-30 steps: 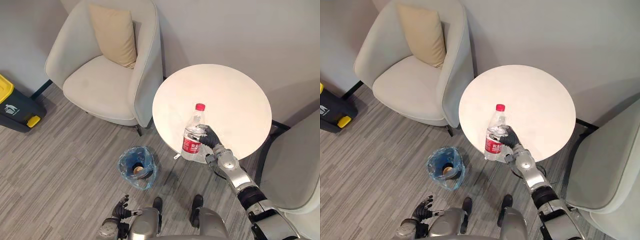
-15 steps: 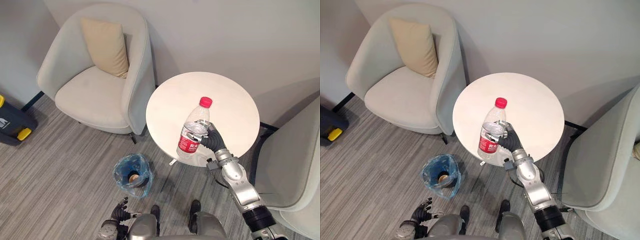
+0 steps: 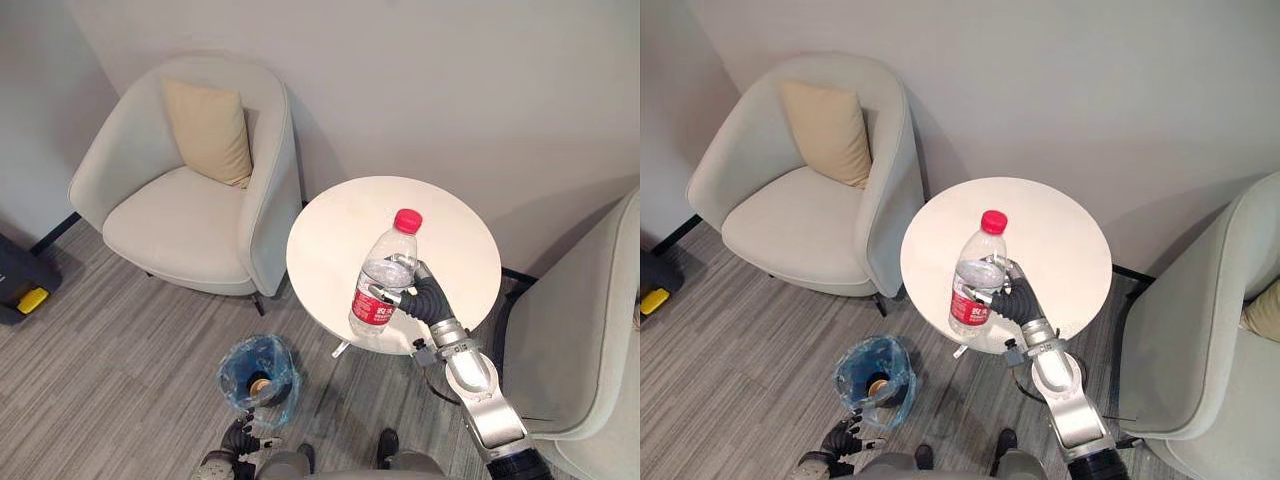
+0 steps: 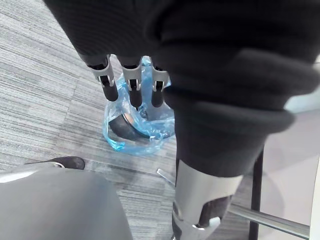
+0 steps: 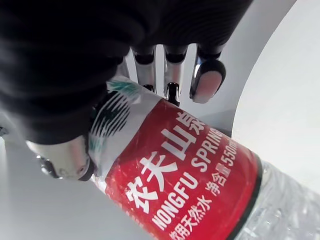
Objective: Gather rubbish on tea table into small bin, then transfer packed bag to large trash can.
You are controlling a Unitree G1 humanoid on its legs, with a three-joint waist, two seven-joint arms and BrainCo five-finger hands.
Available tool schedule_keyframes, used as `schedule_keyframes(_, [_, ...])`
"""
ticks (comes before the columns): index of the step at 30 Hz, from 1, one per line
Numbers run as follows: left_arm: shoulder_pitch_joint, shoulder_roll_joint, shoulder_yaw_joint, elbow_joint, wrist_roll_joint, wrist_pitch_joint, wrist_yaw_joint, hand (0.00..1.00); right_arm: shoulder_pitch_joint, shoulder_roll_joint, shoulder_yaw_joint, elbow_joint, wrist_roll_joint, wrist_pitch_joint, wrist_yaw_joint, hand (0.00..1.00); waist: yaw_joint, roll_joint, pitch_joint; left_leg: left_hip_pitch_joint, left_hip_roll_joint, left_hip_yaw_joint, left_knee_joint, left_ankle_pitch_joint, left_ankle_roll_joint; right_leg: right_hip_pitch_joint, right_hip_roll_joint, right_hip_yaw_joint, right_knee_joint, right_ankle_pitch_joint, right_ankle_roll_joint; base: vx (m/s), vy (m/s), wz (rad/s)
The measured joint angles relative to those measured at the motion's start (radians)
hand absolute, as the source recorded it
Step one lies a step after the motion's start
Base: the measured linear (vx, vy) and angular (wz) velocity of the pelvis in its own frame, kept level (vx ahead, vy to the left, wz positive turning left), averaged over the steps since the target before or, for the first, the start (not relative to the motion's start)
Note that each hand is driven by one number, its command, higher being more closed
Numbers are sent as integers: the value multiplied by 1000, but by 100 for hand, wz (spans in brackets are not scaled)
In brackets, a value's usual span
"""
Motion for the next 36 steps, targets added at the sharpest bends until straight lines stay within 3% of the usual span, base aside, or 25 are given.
schedule_keyframes(9, [1,-2,-1,1,0,0,9,0,19,-2,30,-30,-51,-4,-1,100,1,-2,-1,20,4,2,-6,-1,0,17,4,3,0,-3,-1,-1,1,0])
schedule_keyframes(13, [-2,9,-6,1,0,-1,18,0,21,-4,40,-29,-59,-4,-2,100,-4,-31,13,9,-53,-34,57,-27,17,-80,-65,30,293,-146,21,-53,-14,32])
schedule_keyframes(16, [-5,25,-24,0,-1,-1,18,0,22,-26,37,-31,-59,-4,-4,100,-56,-43,7,-40,-95,-155,113,-35,19,-83,-58,216,366,-194,33,-77,-59,117])
schedule_keyframes(18, [-19,30,-24,0,-1,0,18,0,22,-37,32,-31,-59,-4,-5,100,-50,-56,2,-86,-128,-219,135,-24,7,-82,-59,297,352,-248,53,-82,-122,112])
schedule_keyframes(20, [-22,28,-23,-2,-1,0,19,0,20,-56,33,-31,-59,-3,-1,100,-45,-38,6,-109,-126,-275,136,-5,-8,-74,-41,292,335,-252,53,-89,-145,86])
schedule_keyframes(22, [-20,20,-23,-1,-1,-1,17,0,19,-69,30,-32,-56,-3,-1,100,-47,-10,3,-135,-111,-351,126,25,-31,-41,-19,220,285,-239,38,-80,-153,107])
schedule_keyframes(24, [-24,16,-22,-2,-1,-1,17,0,18,-75,20,-32,-48,-4,-1,100,-45,-1,5,-168,-101,-391,116,54,-48,-44,-6,169,270,-233,29,-64,-122,94])
schedule_keyframes(25, [-30,15,-22,-2,-2,0,17,0,19,-74,14,-32,-44,-3,-1,100,-47,3,9,-186,-90,-373,110,67,-37,-44,-6,142,265,-236,17,-95,-107,104])
schedule_keyframes(26, [-32,16,-22,-4,-2,0,18,0,21,-73,6,-32,-39,-2,-1,100,-46,3,11,-208,-66,-272,110,59,47,-44,-9,110,263,-231,4,-86,-76,72])
schedule_keyframes(28, [-28,17,-18,-3,-2,1,18,0,20,-65,-4,-33,-37,-1,-1,100,-43,-1,14,-217,2,-77,106,42,159,-35,-14,83,256,-214,-5,-56,-70,59])
schedule_keyframes(29, [-32,18,-18,-3,0,2,16,0,18,-61,-22,-37,-35,-2,-5,100,-52,-7,22,-233,53,73,167,14,163,-21,-48,43,236,-204,-7,-66,1,83])
schedule_keyframes(30, [-43,14,-20,-3,1,2,16,0,22,-65,-50,-40,-27,-3,-7,100,-60,10,24,-265,88,171,285,3,150,-14,-58,10,244,-204,-7,-68,57,101])
schedule_keyframes(31, [-34,-1,-25,-11,2,2,14,0,29,-77,-88,-40,-21,-1,-10,100,-66,50,20,-285,135,261,385,30,143,-6,-37,-17,268,-217,3,-80,32,108])
schedule_keyframes(32, [-26,-12,-29,-32,9,0,15,0,31,-74,-112,-40,-20,5,-24,100,-88,63,14,-270,120,274,339,42,95,0,-43,-20,266,-252,6,-55,20,98])
schedule_keyframes(34, [-34,-21,-42,-36,27,0,8,0,33,-52,-133,-42,-20,4,-29,100,-109,37,18,-200,78,289,162,52,62,27,-68,-28,208,-243,11,-10,43,93])
schedule_keyframes(35, [-28,-24,-40,-36,38,-1,-1,0,35,-47,-143,-42,-20,4,-36,100,-102,52,13,-181,89,313,166,62,54,37,-56,-29,195,-230,18,54,7,64])
schedule_keyframes(36, [-28,-23,-40,-34,39,0,-3,0,34,-48,-144,-39,-20,5,-38,100,-102,47,15,-172,86,318,145,74,35,43,-58,-28,197,-231,21,49,-33,32])
